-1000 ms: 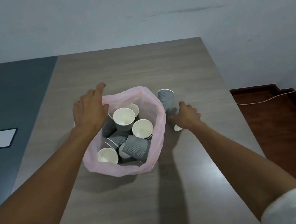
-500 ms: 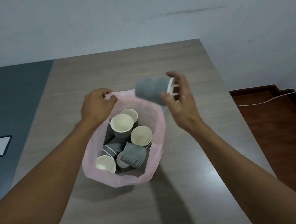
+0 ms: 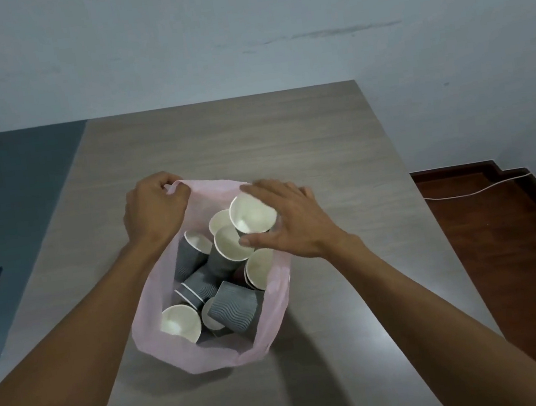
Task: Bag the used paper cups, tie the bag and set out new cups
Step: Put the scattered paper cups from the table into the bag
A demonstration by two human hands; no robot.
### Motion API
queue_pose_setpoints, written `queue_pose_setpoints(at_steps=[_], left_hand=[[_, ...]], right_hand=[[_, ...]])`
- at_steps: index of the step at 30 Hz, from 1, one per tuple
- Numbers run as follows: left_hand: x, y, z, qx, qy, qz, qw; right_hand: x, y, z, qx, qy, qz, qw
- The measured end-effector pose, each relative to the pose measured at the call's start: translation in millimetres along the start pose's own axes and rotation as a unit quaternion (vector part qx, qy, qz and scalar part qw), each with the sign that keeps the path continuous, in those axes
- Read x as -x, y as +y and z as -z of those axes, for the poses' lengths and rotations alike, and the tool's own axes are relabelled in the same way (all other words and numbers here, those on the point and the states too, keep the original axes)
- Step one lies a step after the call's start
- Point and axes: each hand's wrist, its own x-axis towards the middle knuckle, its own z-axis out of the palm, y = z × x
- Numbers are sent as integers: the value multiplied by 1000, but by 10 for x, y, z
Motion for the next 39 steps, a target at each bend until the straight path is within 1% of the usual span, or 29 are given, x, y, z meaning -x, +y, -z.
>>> queue_pose_setpoints(at_steps=[1, 2, 3, 4, 5, 6, 7, 9, 10, 11, 13, 15, 16, 18, 20, 21, 23, 25, 26, 27, 28, 30, 32, 33, 34, 35, 37, 38, 39], left_hand=[[-2, -17, -1, -3, 4, -1, 1000], [-6, -34, 2, -6, 8, -1, 1000], [-15, -58, 9, -10, 12, 1, 1000], [-16, -91, 26, -17, 16, 2, 1000], [-15, -127, 48, -24, 21, -1, 999], [-12, -164, 79, -30, 27, -5, 999], [-9, -210, 118, -33, 35, -7, 999], [15, -300, 197, -31, 48, -11, 998], [32, -346, 234, -29, 52, -12, 998], [40, -393, 272, -28, 54, -13, 998], [56, -450, 320, -25, 54, -14, 998], [66, -497, 368, -18, 51, -14, 998], [63, -500, 375, -13, 49, -16, 999], [63, -537, 408, -4, 47, -24, 999], [63, -573, 432, -7, 43, -47, 998], [61, -589, 439, -12, 41, -60, 997], [60, -618, 436, -26, 26, -88, 995], [60, -636, 441, -38, -5, -123, 992], [53, -640, 447, -35, -22, -120, 992], [48, -639, 469, -33, -36, -106, 993], [35, -633, 483, -34, -47, -95, 994], [-4, -607, 503, -29, -64, -89, 994], [-42, -551, 519, -14, -69, -85, 994], [-47, -527, 529, -5, -68, -78, 995], [-42, -513, 536, 4, -64, -70, 995], [-33, -507, 541, 7, -60, -61, 996], [4, -518, 557, 5, -53, -47, 998], [22, -525, 564, 3, -51, -43, 998], [38, -531, 570, 2, -51, -40, 998]], right_hand=[[-43, 46, 8, -69, 48, -16, 996], [-110, 104, 15, -161, 121, -50, 978], [-194, 188, 6, -237, 193, -102, 947], [-282, 294, -16, -275, 243, -162, 916], [-375, 416, -46, -262, 253, -220, 905], [-465, 551, -96, -230, 220, -262, 911], [-552, 663, -178, -196, 150, -288, 925], [-711, 795, -361, -145, 0, -292, 945], [-800, 805, -450, -136, -53, -277, 950], [-907, 776, -544, -139, -88, -260, 952], [-1103, 708, -701, -143, -132, -231, 953], [-1233, 645, -848, -123, -182, -207, 953], [-1254, 640, -878, -113, -190, -204, 954], [-1234, 602, -896, -149, -156, -223, 951], [-1146, 515, -769, -187, -89, -238, 949], [-1094, 446, -664, -192, -41, -238, 951], [-940, 278, -436, -226, 93, -222, 944], [-701, 23, -208, -292, 235, -158, 914], [-565, -114, -123, -310, 282, -108, 902], [-426, -258, -64, -307, 305, -52, 900], [-300, -388, -36, -290, 305, 10, 907], [-102, -608, -79, -238, 245, 106, 934], [-10, -715, -182, -174, 146, 141, 964], [16, -734, -226, -143, 96, 133, 976], [49, -732, -257, -123, 58, 111, 984], [82, -709, -272, -122, 47, 80, 988], [149, -648, -280, -156, 100, -12, 983], [185, -600, -282, -166, 132, -77, 974], [221, -538, -286, -174, 142, -153, 962]])
